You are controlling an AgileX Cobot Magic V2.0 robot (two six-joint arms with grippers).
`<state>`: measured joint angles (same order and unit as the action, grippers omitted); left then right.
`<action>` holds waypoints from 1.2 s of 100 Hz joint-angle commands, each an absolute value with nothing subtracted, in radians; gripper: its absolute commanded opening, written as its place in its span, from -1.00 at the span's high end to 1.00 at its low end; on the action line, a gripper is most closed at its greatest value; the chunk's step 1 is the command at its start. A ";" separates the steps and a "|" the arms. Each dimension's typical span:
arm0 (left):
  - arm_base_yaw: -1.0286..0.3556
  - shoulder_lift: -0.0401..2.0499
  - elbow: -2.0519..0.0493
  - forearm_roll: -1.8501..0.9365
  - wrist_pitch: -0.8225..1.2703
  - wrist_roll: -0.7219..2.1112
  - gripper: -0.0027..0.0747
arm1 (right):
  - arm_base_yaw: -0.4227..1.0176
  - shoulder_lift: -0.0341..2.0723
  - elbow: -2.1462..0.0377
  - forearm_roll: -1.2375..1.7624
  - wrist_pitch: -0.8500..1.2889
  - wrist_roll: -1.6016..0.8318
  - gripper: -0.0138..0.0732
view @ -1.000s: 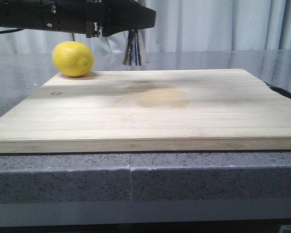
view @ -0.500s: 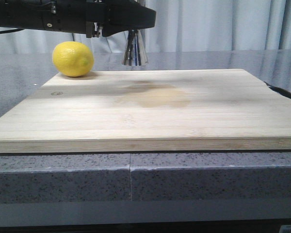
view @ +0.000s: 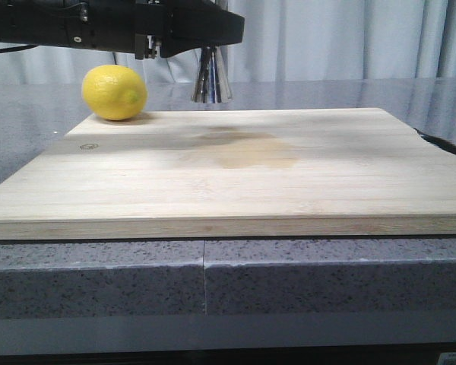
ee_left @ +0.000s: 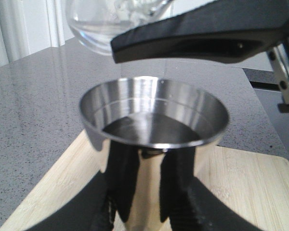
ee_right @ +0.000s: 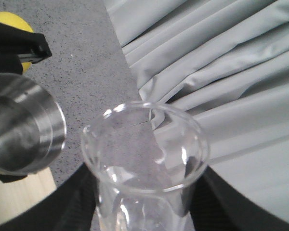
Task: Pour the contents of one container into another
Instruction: 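Tilt the beaker with the right gripper, pouring liquid into the jigger, then lower the beaker onto the board with the right gripper and release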
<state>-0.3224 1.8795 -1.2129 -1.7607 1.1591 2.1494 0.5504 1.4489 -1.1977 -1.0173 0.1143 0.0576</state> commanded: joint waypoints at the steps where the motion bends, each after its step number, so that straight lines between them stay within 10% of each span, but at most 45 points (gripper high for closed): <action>1: -0.334 1.819 -1.244 -1.853 1.270 2.145 0.40 | 0.542 1.414 -1.233 -0.913 0.093 0.062 -0.02; 56: -0.334 1.819 -1.244 -1.853 1.270 2.145 0.40 | 0.271 1.332 -1.007 -0.209 -0.150 0.062 -0.02; 120: -0.334 1.819 -1.244 -1.852 1.270 2.145 0.40 | 0.259 1.458 -0.650 -0.100 -0.693 0.062 -0.02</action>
<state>-0.3224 1.8795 -1.2129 -1.7607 1.1591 2.1494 0.2672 1.4551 -0.6282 -0.1144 -0.5572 0.0576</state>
